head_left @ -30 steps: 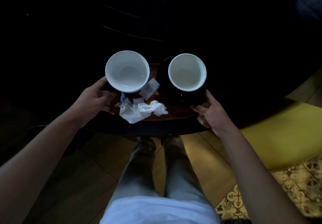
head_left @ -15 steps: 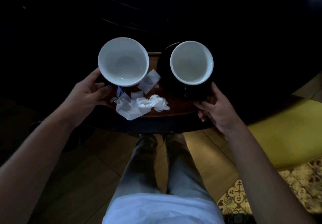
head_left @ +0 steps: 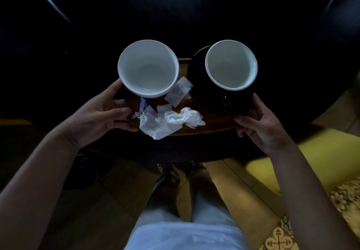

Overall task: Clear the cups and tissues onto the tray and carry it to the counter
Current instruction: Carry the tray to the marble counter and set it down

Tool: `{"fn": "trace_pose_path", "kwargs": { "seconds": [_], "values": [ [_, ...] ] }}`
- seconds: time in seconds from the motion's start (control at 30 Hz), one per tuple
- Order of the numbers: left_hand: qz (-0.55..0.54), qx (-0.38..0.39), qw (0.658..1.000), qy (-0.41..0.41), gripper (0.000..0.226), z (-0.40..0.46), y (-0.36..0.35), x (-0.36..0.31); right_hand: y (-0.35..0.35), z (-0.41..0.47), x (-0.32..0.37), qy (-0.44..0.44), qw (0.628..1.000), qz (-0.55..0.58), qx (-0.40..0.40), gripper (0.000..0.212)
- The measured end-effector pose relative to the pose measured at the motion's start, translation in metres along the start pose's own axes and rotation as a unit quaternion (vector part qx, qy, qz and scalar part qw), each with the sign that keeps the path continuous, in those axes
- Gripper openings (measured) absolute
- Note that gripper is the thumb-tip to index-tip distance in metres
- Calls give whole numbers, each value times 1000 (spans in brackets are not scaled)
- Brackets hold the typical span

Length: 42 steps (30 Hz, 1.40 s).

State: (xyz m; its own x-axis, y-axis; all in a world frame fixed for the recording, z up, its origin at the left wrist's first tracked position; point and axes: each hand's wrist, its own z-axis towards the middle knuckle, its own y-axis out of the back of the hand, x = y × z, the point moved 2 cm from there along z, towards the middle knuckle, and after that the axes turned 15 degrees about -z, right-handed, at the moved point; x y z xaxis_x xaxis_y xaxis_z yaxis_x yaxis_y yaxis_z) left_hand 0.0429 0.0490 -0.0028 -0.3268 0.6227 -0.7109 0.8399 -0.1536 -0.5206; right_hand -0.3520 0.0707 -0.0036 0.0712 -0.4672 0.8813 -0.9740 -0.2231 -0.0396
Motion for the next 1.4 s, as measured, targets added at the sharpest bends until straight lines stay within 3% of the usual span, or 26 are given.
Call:
{"fn": "trace_pose_path", "kwargs": {
  "seconds": [0.13, 0.27, 0.7, 0.97, 1.4],
  "values": [
    [-4, 0, 1000, -18, 82, -3, -17, -18, 2, -10, 28, 32, 998, 44, 24, 76],
    [1, -5, 999, -42, 81, -7, -32, -42, 3, -18, 52, 41, 998, 41, -3, 85],
    [60, 21, 985, -160, 79, -28, -87, -127, 1, -52, 147, 123, 990, 29, -63, 68],
    [69, 33, 970, -229, 72, -47, -108, -154, -4, -68, 184, 191, 979, 56, -44, 80],
    [46, 82, 964, -250, 64, -75, -134, -168, -15, -90, 199, 240, 966, 101, -1, 98]
  ]
}}
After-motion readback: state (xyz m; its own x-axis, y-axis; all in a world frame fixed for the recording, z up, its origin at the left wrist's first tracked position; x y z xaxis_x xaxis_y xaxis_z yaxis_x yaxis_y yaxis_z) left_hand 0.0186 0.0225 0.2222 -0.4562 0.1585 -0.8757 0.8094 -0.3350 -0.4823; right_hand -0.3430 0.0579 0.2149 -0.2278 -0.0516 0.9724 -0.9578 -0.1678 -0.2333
